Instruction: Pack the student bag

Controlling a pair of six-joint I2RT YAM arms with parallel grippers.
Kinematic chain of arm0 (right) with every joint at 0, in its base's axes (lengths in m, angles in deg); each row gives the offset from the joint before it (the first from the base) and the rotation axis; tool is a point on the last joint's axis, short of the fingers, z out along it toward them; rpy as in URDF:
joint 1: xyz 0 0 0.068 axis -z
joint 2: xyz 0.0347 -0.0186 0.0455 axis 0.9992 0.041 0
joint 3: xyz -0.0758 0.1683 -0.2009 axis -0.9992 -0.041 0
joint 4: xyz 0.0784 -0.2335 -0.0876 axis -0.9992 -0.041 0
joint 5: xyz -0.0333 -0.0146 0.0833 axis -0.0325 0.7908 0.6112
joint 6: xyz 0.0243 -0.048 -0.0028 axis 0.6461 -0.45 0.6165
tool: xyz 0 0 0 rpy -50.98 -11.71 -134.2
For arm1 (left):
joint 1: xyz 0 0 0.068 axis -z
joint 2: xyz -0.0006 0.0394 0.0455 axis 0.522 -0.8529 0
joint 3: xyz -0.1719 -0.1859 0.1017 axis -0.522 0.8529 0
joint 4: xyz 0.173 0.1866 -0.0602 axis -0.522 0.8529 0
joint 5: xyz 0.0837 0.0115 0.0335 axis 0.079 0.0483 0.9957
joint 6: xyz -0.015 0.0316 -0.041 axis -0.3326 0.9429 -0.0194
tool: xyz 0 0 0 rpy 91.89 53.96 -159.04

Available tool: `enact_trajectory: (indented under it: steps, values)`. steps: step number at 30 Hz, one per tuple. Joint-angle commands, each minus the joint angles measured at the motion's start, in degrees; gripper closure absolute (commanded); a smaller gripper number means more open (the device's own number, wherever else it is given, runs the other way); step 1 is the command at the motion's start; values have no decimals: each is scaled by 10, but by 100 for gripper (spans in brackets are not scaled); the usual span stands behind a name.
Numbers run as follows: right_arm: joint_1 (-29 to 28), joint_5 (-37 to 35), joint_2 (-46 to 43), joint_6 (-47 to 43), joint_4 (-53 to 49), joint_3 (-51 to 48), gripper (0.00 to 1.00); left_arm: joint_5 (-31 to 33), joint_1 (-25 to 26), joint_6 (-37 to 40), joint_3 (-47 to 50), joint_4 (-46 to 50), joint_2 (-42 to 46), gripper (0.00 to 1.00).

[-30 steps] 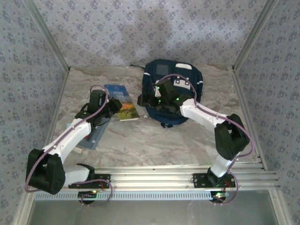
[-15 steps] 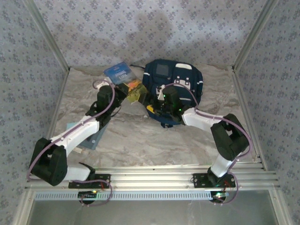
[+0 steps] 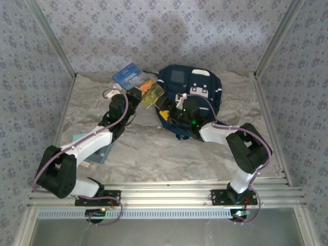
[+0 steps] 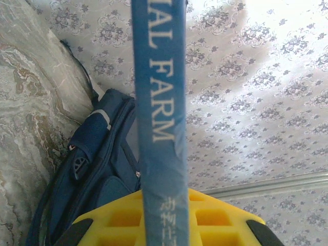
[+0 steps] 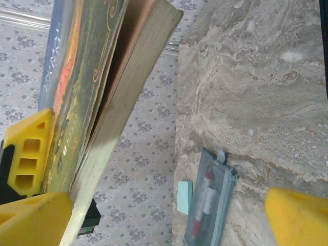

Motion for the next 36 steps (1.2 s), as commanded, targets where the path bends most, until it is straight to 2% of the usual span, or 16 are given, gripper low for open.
enact_trajectory:
  steps: [1,9,17,21,24,28,32,35,36]
  values:
    - [-4,-10,-18,20,81,-6,0,-28,23,-14,10,-29,0,100]
    - [-3,-17,-40,16,84,-22,1,8,23,-20,26,-15,9,100]
    - [-13,0,9,42,114,7,2,-9,27,-31,20,-33,1,100]
    - [-17,-9,22,44,131,7,5,-12,29,-32,22,-33,7,100]
    - [-16,-11,23,36,137,13,15,-21,30,-44,26,-39,6,100]
    - [-12,-15,23,25,131,20,45,-32,33,-59,33,-49,5,100]
    - [-6,-10,29,23,131,27,68,-38,37,-62,32,-50,4,100]
    - [-2,-3,34,22,134,33,91,-50,39,-61,27,-49,1,100]
    - [-1,-1,34,22,133,34,96,-53,39,-61,25,-49,-2,100]
